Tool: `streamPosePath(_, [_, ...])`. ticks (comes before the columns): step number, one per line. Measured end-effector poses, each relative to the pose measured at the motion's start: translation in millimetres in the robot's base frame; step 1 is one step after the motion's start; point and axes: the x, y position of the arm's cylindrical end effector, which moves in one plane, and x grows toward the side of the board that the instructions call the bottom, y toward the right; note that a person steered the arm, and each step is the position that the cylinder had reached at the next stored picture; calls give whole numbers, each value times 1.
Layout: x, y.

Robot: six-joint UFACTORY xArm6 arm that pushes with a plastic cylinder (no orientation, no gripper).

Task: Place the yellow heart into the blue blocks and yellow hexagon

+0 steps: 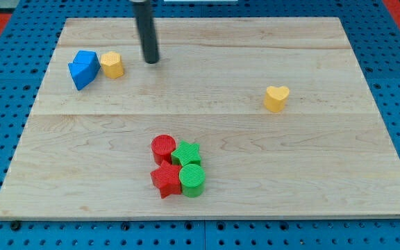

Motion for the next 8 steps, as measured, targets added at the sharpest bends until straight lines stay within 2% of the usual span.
streamPosePath(2, [4, 218])
streamPosePath(3, [39, 300])
streamPosePath(4, [91, 311])
streamPosePath(5, [117, 272])
streamPosePath(6, [118, 223])
streamPosePath(8, [76, 116])
